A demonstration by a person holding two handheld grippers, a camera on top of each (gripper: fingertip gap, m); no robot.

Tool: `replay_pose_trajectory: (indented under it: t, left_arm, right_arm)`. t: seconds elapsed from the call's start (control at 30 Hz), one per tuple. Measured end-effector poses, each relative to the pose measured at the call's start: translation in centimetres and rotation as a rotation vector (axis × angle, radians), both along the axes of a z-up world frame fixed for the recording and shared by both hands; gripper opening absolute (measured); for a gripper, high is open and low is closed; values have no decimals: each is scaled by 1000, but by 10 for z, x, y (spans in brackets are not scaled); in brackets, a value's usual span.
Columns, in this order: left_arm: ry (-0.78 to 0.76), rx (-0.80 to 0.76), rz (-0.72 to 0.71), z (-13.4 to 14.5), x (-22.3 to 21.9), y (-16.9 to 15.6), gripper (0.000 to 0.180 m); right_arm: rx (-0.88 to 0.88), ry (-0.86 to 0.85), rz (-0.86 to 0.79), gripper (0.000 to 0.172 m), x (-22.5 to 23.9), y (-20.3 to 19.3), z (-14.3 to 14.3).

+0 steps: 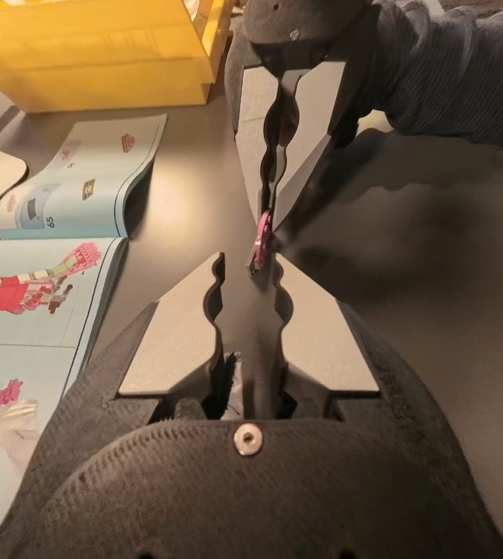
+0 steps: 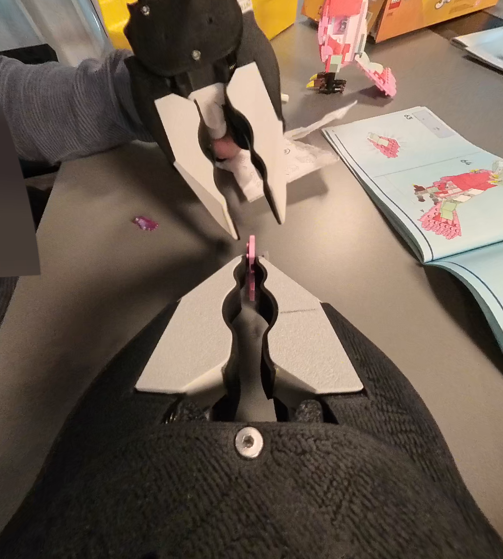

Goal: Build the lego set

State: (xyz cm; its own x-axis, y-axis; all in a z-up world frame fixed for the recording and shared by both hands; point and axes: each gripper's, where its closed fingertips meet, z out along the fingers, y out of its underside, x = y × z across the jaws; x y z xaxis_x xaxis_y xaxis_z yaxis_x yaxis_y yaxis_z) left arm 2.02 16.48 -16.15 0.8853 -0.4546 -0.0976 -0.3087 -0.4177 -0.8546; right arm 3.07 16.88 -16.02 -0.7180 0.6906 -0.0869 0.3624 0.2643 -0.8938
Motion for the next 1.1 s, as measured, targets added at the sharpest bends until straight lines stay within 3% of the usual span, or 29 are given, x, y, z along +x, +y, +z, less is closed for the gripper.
replay_pose_trajectory:
  t: [0.4, 0.57, 0.8, 0.97, 1.1]
  left_arm:
    - [72, -61, -75, -16, 11, -5, 3]
    - [70, -123, -65, -21, 12, -4, 1]
    - [91, -150, -58, -27, 12, -6, 2]
    - [150, -150, 28, -23, -9, -8, 21]
    - [125, -163, 8, -27, -6, -5, 50]
  right_arm:
    - [110, 14, 25, 3, 4, -7, -10]
    - [191, 67, 12, 14, 4, -4, -11]
    - [282, 79, 35, 3, 7, -6, -17]
    - [277, 60, 13, 3, 6, -2, -17]
    - [287, 62, 11, 3, 6, -2, -17]
